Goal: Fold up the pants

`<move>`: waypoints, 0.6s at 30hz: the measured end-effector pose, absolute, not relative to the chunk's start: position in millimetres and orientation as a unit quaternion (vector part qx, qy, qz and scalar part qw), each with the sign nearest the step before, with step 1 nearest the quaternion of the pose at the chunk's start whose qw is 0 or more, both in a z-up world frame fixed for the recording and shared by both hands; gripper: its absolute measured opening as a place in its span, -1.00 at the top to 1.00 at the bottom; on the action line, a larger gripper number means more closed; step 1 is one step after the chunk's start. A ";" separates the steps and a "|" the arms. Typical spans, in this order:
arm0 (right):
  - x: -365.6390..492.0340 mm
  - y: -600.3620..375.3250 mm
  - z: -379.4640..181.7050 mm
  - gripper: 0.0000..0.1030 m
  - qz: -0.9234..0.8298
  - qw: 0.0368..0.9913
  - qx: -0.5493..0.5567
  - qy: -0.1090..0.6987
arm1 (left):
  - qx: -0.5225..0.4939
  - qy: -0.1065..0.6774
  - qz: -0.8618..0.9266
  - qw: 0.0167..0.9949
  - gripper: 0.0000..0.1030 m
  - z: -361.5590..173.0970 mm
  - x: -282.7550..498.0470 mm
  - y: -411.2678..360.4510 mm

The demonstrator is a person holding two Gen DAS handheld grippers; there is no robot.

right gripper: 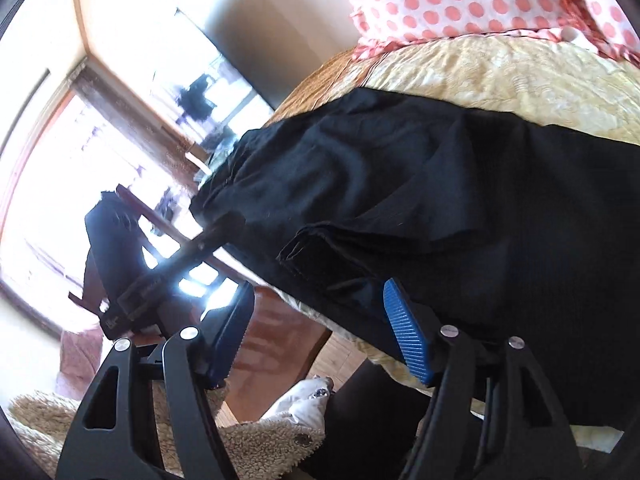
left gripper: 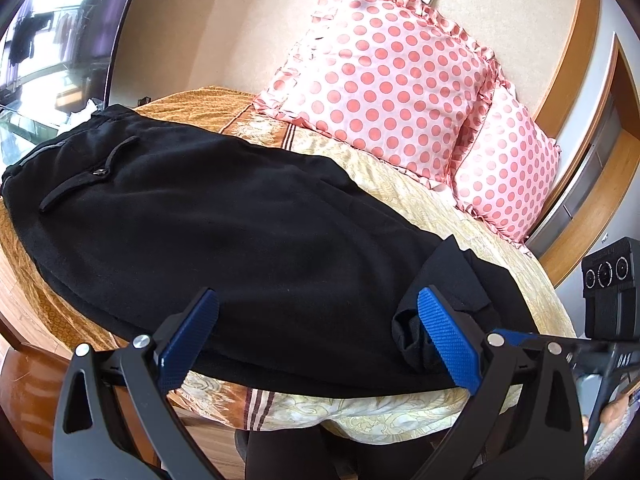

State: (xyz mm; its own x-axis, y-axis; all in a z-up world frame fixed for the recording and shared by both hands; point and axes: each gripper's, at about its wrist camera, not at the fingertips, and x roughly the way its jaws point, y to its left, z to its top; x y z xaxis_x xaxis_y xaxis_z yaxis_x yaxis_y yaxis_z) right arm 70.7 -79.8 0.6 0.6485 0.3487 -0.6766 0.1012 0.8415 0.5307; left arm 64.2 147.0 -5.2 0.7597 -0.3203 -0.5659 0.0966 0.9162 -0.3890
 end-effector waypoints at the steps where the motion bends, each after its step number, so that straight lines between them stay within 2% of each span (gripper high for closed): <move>1: 66.1 -94.1 3.4 -0.33 0.056 0.866 0.296 0.400 | -0.173 0.327 -0.114 0.922 -0.94 -5.3 64.4 148.0; 4: 60.7 -143.4 -1.6 -0.32 -0.016 0.849 0.370 0.378 | -0.178 0.328 -0.115 0.921 -0.94 -5.3 65.1 149.6; 6: 64.4 -164.0 -12.0 -0.23 -0.036 0.832 0.403 0.380 | -0.174 0.327 -0.115 0.922 -0.94 -4.7 64.7 149.5; 8: 70.6 -173.5 -21.9 -0.15 -0.047 0.817 0.419 0.393 | -0.169 0.327 -0.115 0.923 -0.94 -3.9 64.0 149.5; 13: 78.9 -167.6 -32.8 -0.15 -0.035 0.809 0.412 0.418 | -0.172 0.328 -0.108 0.923 -0.96 -6.4 64.7 154.2; 16: 86.5 -154.8 -31.8 0.11 -0.027 0.815 0.393 0.425 | -0.177 0.330 -0.107 0.921 -0.96 -8.1 66.0 155.9; 17: 90.8 -151.3 -31.3 0.29 -0.034 0.819 0.373 0.434 | -0.176 0.329 -0.107 0.921 -0.96 -8.1 66.0 155.4; 18: 95.6 -148.0 -33.0 0.61 -0.038 0.819 0.360 0.446 | -0.174 0.329 -0.108 0.922 -0.96 -8.0 65.8 154.8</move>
